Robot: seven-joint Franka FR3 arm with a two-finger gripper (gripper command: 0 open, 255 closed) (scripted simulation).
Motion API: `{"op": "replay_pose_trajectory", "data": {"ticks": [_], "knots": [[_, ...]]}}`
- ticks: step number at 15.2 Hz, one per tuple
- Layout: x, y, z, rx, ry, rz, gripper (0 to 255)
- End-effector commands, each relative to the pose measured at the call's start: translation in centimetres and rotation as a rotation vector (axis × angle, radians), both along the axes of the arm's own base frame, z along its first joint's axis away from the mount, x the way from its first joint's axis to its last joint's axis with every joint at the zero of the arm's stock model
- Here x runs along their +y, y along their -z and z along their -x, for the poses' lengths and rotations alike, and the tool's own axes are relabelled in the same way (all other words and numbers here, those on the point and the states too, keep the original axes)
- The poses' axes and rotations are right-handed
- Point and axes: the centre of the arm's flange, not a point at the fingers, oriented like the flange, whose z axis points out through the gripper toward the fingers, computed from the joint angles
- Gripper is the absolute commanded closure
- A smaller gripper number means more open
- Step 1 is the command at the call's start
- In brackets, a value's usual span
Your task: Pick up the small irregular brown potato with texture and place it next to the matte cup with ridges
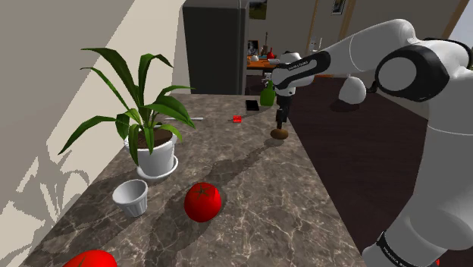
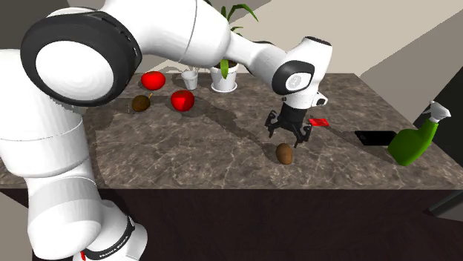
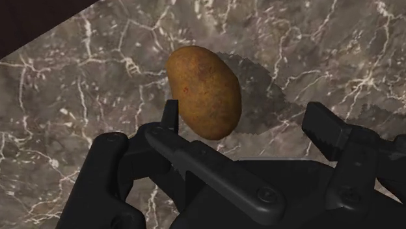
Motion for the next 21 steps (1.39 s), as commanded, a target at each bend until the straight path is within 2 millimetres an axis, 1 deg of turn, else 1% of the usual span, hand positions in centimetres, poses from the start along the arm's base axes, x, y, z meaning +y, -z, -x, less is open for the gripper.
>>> {"op": "replay_pose_trajectory", "data": {"ticks": [1, 2, 10, 17, 18, 21], "knots": [[-0.5, 2.0, -1.9, 0.012, -0.03, 0.008, 0], [-0.7, 2.7, -2.7, 0.016, -0.042, 0.011, 0], [-0.7, 6.7, -2.3, 0.016, -0.042, 0.011, 0], [-0.7, 6.7, -2.3, 0.017, -0.042, 0.011, 0], [-0.7, 6.7, -2.3, 0.017, -0.042, 0.011, 255], [-0.7, 6.7, -2.3, 0.017, -0.042, 0.011, 255]]}}
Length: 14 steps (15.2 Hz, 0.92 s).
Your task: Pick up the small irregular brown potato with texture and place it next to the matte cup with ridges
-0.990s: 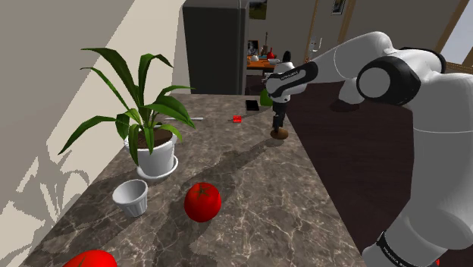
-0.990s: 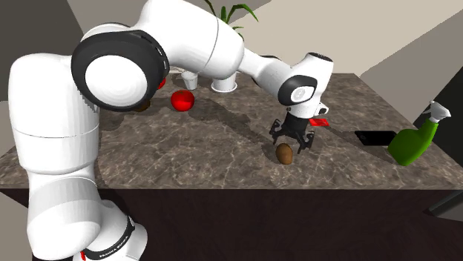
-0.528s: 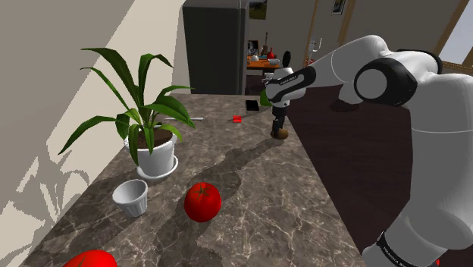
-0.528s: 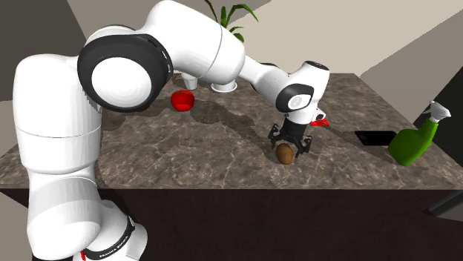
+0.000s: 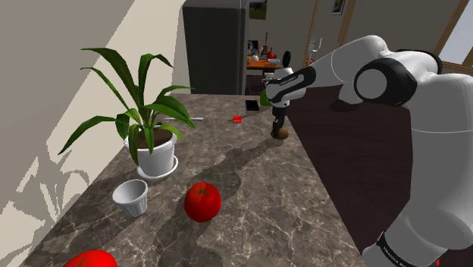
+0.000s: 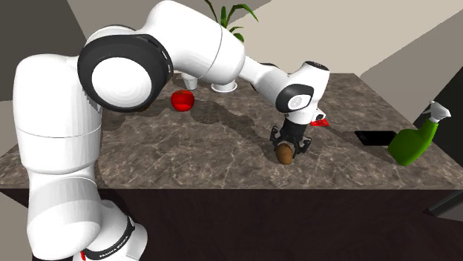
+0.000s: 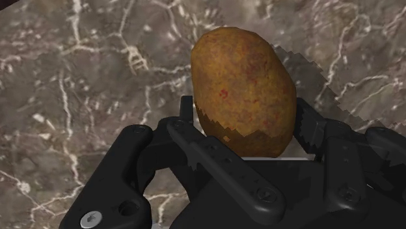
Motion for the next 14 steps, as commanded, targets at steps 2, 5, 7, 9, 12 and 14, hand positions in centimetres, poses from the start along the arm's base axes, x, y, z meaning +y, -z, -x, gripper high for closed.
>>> {"op": "replay_pose_trajectory", "data": {"ticks": [2, 5, 7, 9, 12, 14], "knots": [[0.0, 0.0, 0.0, 0.0, 0.0, 0.0, 255], [0.0, 0.0, 0.0, 0.0, 0.0, 0.0, 255], [0.0, -0.5, 0.0, 0.0, 0.0, 0.0, 255], [0.0, -1.6, 0.0, 0.0, 0.0, 0.0, 255], [0.0, -3.2, 0.0, 0.0, 0.0, 0.0, 255], [0.0, -4.2, 0.0, 0.0, 0.0, 0.0, 255]]}}
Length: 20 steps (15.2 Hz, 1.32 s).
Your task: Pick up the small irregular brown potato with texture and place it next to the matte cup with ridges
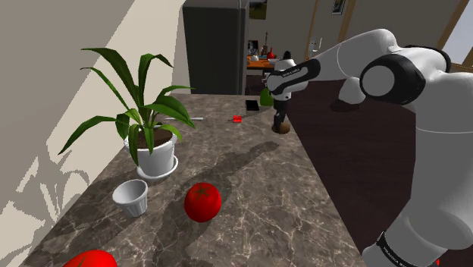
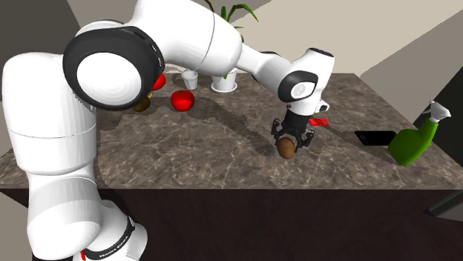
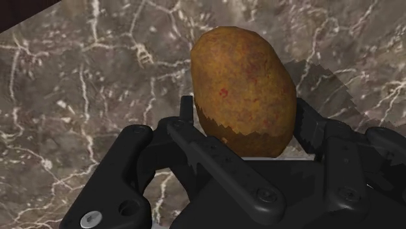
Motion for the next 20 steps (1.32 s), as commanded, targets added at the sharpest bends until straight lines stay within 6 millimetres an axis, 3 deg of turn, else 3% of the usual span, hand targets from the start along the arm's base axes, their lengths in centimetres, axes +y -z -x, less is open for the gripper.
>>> {"op": "replay_pose_trajectory", "data": {"ticks": [1, 20], "knots": [[0.0, -1.1, -0.1, 0.0, 0.0, 0.0, 255], [0.0, -11.2, -0.1, 0.0, 0.0, 0.0, 255]]}}
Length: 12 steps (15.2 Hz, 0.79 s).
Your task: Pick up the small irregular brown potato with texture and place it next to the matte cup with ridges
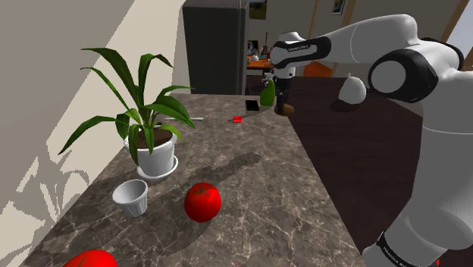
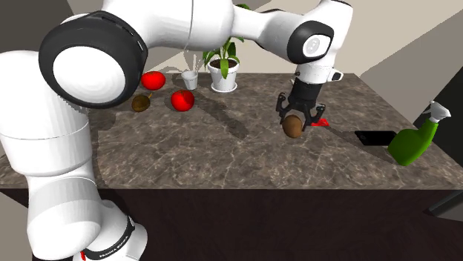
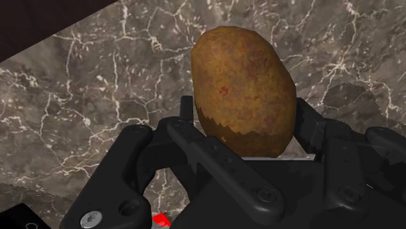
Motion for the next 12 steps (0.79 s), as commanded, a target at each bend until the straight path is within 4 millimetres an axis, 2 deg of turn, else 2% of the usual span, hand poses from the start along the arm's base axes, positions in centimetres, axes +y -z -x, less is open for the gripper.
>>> {"op": "replay_pose_trajectory", "data": {"ticks": [1, 3, 12], "knots": [[0.0, -1.2, 0.0, 0.0, 0.0, 0.0, 255], [0.0, -2.1, 0.0, 0.0, 0.0, 0.0, 255], [11.4, -2.1, 3.5, 0.0, 0.0, 0.0, 255]]}}
